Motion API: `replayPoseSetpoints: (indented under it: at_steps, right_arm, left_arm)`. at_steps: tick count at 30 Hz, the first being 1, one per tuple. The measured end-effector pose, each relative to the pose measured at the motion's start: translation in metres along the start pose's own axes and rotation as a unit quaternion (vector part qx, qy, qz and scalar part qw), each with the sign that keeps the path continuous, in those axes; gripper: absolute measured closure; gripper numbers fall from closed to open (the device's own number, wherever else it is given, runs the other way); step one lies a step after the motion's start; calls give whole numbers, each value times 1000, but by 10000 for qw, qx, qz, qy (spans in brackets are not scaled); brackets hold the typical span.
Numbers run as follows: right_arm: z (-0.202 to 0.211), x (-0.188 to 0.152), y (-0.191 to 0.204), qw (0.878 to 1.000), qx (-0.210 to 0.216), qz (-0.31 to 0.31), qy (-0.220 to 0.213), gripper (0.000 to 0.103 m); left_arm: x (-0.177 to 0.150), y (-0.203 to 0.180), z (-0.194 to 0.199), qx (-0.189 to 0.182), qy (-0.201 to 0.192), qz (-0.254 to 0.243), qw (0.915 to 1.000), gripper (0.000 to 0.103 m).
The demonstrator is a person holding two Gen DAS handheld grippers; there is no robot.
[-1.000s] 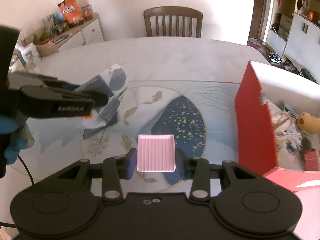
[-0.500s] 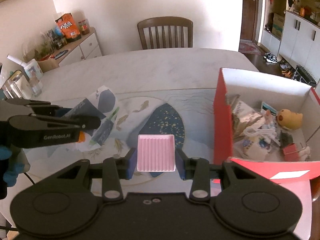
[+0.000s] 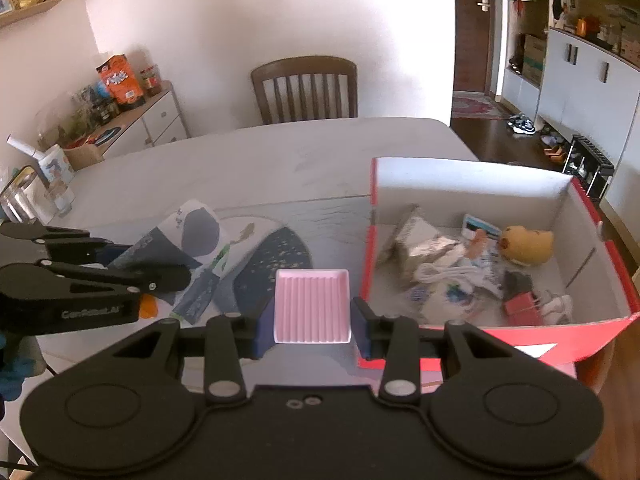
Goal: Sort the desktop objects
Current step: 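Carry the tissue pack and pink sponge over the red box with both tools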
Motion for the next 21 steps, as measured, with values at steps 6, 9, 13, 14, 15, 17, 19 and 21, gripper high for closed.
replayPoseSetpoints:
  at_steps: [6,9,13,14,15,17,19,21]
  right_arm:
    - [9,-1,-26,9999,-53,-71,-53,63]
    - [12,-2,-40,9998,-97,-126,-75,63]
    - [17,-3,-63,9996,-188,-205,-112,63]
    - [18,-3,-70,9994,-219,-227,-123,63]
    - [20,-3,-76,9993,-245,-246,-136,63]
    - [21,-3,-88,9991,-295,-283,-150,63]
    - [23,-3,-101,9987,-359,-323,-160,63]
    - [25,-2,-115,9983,-432,-344,-178,63]
  left_arm:
    - [13,-31,-3,-113,-16,-130,9999,66]
    - [20,-46,-7,-187,-31,-190,9996,66]
    - [32,-68,-14,-275,-53,-304,9991,66]
    - [36,-74,-16,-304,-57,-343,9989,66]
    - [38,-80,-17,-326,-62,-377,9987,66]
    - [43,-94,-21,-369,-71,-453,9983,66]
    - [49,-104,-25,-401,-77,-524,9978,66]
    - [55,-115,-29,-428,-81,-607,9972,66]
Point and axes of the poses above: each gripper's, at about its wrist camera, not at the fingertips, and z roughly against the way its jaws point, y to its left, x to its top, the point moved 6 cm from there along -z, roughly the way its jaws point, and after that the axes turned 5 degrees about y, right-handed, at the moved point
